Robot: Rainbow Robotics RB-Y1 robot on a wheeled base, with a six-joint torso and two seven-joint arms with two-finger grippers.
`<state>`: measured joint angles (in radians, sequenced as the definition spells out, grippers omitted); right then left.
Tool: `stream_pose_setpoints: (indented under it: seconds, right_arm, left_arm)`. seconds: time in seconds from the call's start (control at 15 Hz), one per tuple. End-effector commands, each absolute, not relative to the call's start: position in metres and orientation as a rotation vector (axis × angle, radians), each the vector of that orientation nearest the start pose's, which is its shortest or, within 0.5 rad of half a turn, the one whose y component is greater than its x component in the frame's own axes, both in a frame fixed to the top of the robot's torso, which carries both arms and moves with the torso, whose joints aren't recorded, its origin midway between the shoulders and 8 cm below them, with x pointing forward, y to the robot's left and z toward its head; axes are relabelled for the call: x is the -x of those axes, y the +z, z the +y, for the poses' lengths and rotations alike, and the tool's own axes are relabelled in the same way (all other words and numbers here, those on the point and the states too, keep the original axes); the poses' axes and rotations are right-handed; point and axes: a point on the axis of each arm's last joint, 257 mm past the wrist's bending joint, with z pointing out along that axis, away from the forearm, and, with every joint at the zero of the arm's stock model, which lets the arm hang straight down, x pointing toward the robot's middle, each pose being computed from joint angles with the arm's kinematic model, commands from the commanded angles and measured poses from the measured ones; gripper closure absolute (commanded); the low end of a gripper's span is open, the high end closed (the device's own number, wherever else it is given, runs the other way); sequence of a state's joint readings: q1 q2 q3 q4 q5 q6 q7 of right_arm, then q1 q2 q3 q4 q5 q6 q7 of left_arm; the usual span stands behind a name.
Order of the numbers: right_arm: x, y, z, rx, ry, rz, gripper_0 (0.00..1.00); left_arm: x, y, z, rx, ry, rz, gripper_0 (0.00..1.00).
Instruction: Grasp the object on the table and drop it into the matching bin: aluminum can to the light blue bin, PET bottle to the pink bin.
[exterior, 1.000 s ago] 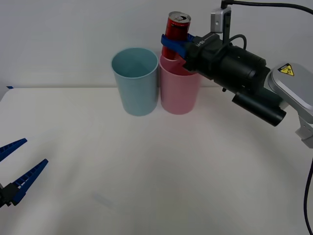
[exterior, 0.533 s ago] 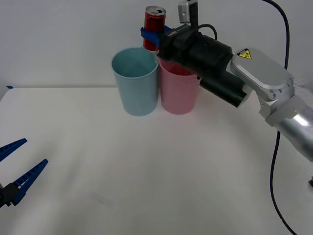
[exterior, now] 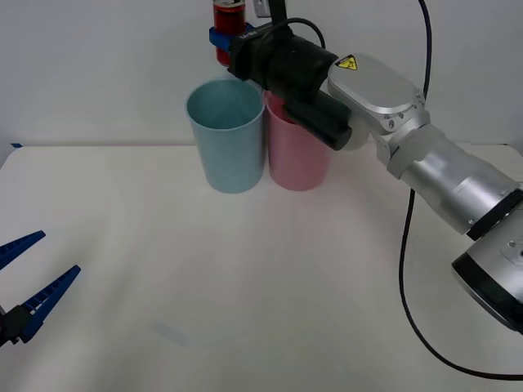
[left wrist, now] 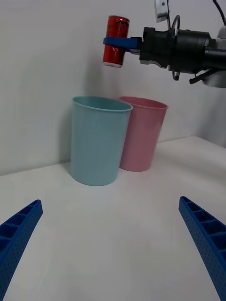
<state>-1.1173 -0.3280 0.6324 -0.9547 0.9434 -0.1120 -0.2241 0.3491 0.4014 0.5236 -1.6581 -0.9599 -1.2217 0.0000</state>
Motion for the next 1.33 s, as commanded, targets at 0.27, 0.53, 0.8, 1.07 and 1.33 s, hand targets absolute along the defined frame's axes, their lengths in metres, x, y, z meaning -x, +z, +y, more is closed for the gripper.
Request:
stream_pose_setpoints:
  seconds: [0.27, 0.53, 0.8, 1.07, 1.33]
  right_arm:
    - [-0.669, 0.029, 0.089, 0.58, 0.515, 1.355, 1.0]
    - [-0.669, 0.028, 0.089, 0.58, 0.518, 1.356, 0.35]
    - [-0.669, 0.028, 0.09, 0.58, 0.521, 1.357, 0.0]
    - [-0.661, 0.023, 0.087, 0.581, 0.54, 1.352, 0.0]
    - [-0.636, 0.015, 0.071, 0.599, 0.575, 1.32, 0.0]
  left_arm:
    - [-0.342, -0.169, 0.33, -0.465, -0.567, 1.441, 0.0]
    - [-0.342, -0.169, 0.33, -0.465, -0.567, 1.441, 0.0]
    - [-0.342, -0.169, 0.33, -0.465, -0.567, 1.441, 0.0]
    - [-0.342, -0.169, 0.33, -0.465, -0.567, 1.441, 0.0]
    - [-0.342, -0.169, 0.33, -0.465, -0.567, 1.441, 0.0]
